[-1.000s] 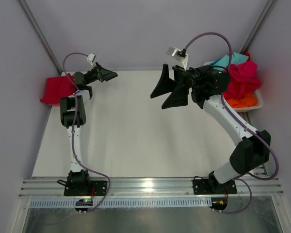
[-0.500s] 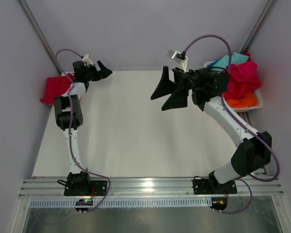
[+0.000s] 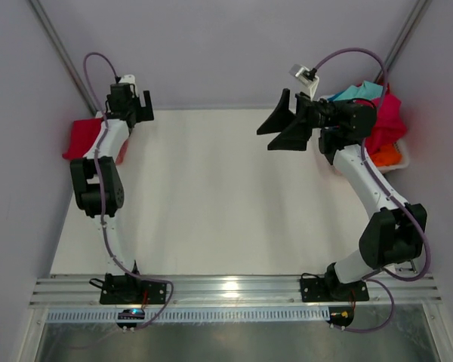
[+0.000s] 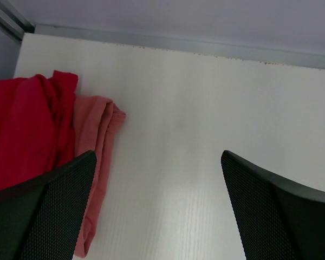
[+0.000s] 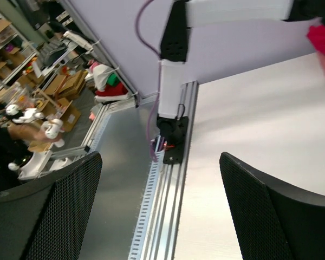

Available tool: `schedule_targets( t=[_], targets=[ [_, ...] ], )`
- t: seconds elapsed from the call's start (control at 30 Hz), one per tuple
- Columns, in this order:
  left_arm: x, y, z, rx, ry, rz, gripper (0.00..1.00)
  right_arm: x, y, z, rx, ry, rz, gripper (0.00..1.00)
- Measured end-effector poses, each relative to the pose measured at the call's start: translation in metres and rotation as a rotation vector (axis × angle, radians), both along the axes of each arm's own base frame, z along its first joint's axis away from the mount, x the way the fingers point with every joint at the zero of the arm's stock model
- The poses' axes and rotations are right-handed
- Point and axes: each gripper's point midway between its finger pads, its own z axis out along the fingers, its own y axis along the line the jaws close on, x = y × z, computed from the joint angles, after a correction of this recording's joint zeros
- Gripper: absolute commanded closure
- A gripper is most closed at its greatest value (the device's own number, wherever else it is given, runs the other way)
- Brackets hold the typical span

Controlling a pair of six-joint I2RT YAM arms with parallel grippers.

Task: Fold and stack the t-shirts
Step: Grab crumpled tshirt from bin with the right arm

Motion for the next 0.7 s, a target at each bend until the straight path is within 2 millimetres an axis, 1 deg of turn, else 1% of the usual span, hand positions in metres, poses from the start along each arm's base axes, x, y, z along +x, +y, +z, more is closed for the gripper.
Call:
schedule_targets(
  t=[0.03,0.07,0.13,0.2,0.27,0.3,0.4,0.43,0.5,0.53,0.6,0.7],
  targets=[
    [-0.004,-0.001,0.016,0.003,-0.016,0.001,0.01,0.008,-0.005,0.001,0.0,-0.003,-0.022,0.06],
    [-0.008,-0.003,0.028,0.006,-0.027,0.001,0.01,0.017,-0.01,0.002,0.001,-0.006,-0.044,0.01],
    [-0.017,-0.005,0.056,0.012,-0.056,0.002,0.01,0.033,-0.017,0.009,0.002,-0.025,-0.076,0.01],
    [-0.026,-0.012,0.076,0.02,-0.074,-0.003,0.01,0.048,-0.024,0.019,0.005,-0.053,-0.105,0.0],
    [-0.034,-0.022,0.092,0.024,-0.084,-0.021,0.01,0.063,-0.031,0.033,0.01,-0.097,-0.132,0.01],
    [-0.039,-0.03,0.1,0.027,-0.088,-0.036,0.01,0.067,-0.032,0.04,0.016,-0.117,-0.14,0.01],
    [-0.052,-0.05,0.113,0.032,-0.084,-0.078,0.01,0.081,-0.046,0.061,0.017,-0.185,-0.184,0.01],
    [-0.056,-0.056,0.117,0.033,-0.08,-0.091,0.01,0.088,-0.052,0.071,0.021,-0.221,-0.205,0.01],
    [-0.064,-0.063,0.121,0.036,-0.069,-0.111,0.01,0.098,-0.062,0.082,0.023,-0.259,-0.236,0.01],
    [-0.069,-0.065,0.123,0.04,-0.062,-0.118,0.01,0.105,-0.07,0.09,0.026,-0.282,-0.262,0.01],
    [-0.076,-0.064,0.127,0.044,-0.048,-0.12,0.01,0.117,-0.082,0.097,0.027,-0.304,-0.303,0.01],
    [-0.086,-0.06,0.136,0.048,-0.038,-0.116,0.01,0.136,-0.106,0.11,0.029,-0.347,-0.384,0.01]
  ],
)
